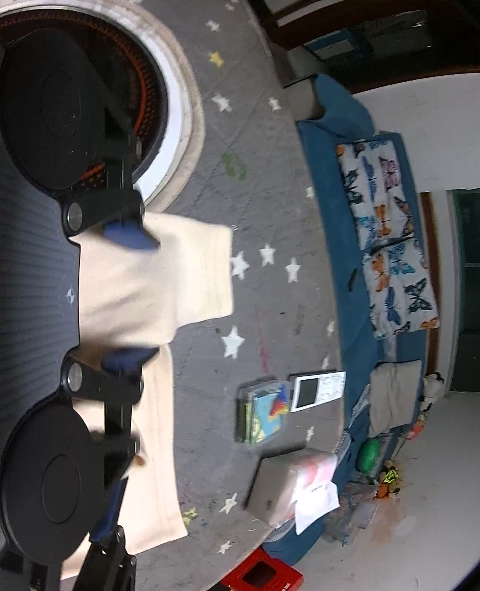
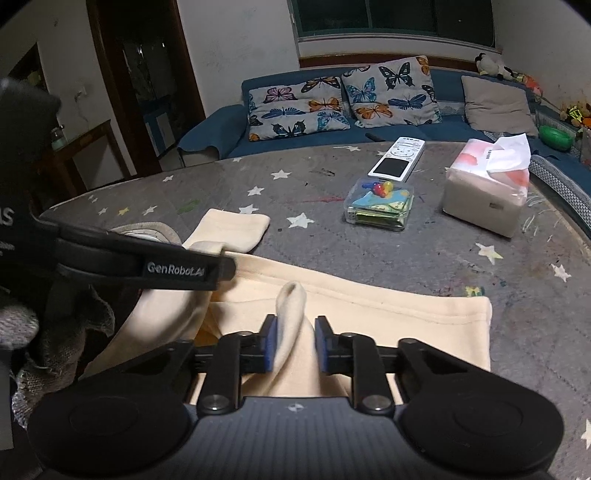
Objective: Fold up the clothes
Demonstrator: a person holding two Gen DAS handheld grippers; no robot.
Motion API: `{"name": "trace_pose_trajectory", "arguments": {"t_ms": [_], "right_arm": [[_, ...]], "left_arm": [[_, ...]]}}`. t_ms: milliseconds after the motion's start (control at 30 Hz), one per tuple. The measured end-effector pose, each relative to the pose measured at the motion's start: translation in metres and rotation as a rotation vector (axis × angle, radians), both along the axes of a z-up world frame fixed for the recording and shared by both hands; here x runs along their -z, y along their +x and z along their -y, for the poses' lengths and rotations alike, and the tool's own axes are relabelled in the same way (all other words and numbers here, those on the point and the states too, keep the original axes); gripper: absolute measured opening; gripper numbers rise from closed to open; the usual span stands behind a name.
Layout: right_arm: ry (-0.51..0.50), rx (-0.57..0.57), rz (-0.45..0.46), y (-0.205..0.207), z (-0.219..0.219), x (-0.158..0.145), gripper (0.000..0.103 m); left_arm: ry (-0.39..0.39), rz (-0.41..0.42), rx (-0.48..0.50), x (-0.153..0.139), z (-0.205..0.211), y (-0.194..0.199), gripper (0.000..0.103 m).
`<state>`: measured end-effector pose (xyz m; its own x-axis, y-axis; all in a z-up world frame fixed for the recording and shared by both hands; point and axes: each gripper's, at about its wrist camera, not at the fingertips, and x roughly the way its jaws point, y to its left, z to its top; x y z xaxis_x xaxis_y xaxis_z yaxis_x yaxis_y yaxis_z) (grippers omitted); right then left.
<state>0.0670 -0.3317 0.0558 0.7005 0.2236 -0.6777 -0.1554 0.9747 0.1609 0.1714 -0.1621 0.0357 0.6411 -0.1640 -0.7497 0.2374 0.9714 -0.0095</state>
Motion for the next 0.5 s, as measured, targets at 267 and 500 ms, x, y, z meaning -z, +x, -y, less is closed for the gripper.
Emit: {"name": "trace_pose_trajectory", "arguments": {"t_ms": [267, 500], "right_arm": [[0.014, 0.041, 0.040, -0.010, 0.009, -0.010, 0.010], [0.019, 0.102, 0.098, -0.029, 0.027, -0.029, 0.010]], "left_arm": [[-0.034, 0.023, 0.007, -0.007, -0.012, -0.010, 0.016], [-0.070, 0.065, -0.017, -0.024, -0.030, -0.029, 0.014]]}}
